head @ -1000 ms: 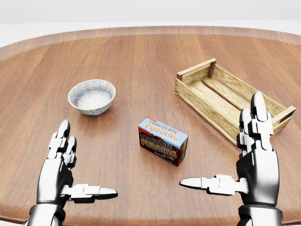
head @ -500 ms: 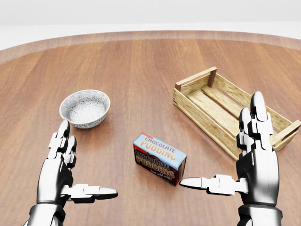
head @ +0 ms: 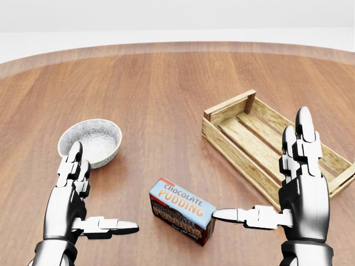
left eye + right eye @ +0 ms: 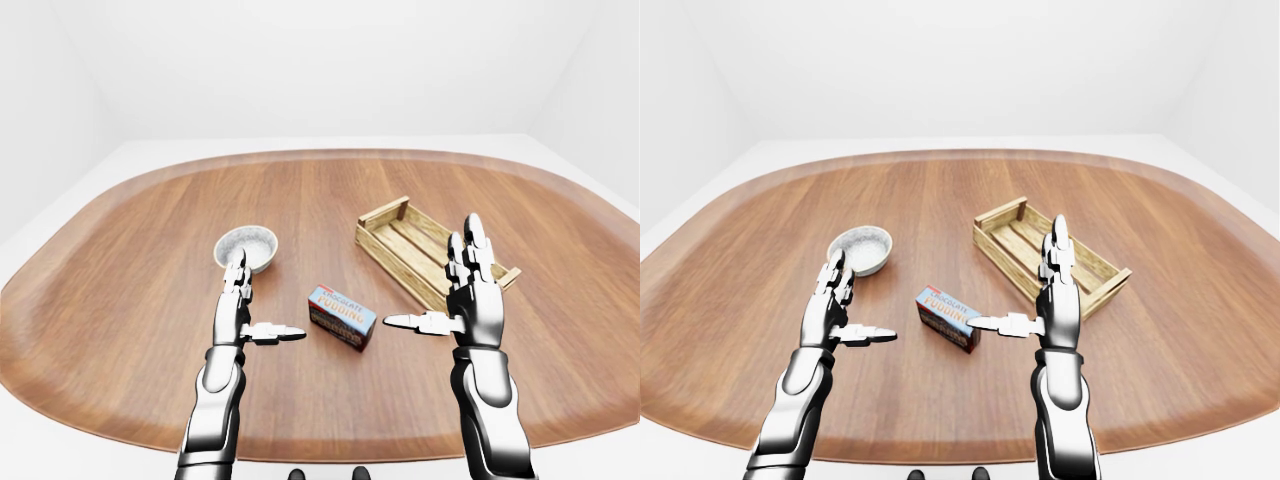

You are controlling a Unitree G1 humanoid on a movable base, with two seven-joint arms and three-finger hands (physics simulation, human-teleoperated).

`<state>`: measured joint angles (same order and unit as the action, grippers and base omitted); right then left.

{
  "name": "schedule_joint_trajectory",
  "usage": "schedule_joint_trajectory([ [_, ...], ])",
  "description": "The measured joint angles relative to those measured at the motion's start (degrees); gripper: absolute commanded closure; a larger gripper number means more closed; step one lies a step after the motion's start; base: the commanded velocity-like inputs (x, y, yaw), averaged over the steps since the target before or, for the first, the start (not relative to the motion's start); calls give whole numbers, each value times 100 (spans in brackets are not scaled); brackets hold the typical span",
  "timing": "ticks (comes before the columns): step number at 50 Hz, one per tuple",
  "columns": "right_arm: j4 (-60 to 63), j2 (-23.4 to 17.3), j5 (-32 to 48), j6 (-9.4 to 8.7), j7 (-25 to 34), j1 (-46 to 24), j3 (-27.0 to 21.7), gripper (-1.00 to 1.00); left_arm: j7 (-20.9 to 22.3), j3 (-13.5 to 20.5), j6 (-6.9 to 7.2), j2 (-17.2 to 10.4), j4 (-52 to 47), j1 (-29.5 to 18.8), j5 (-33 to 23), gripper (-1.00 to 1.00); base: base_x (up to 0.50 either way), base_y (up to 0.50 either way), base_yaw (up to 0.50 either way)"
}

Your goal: Pick up the chocolate pudding and put it in the tray.

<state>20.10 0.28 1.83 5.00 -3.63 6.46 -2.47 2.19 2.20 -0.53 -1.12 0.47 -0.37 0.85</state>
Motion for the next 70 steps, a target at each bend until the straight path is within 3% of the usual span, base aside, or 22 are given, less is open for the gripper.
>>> schedule_joint_trajectory([
  [34,4,3,-15,0,25,11,20,-100,0,1,-1,-1,0,0,0,-100,13,0,0],
  [51,-31,0,-38,0,53,3,24,-100,104,-24,-185,-4,-101,83,-13,-100,0,0,0],
  [70,-238,15,14,0,29,10,89,-100,270,-82,-182,7,-250,103,-51,-100,0,0,0],
])
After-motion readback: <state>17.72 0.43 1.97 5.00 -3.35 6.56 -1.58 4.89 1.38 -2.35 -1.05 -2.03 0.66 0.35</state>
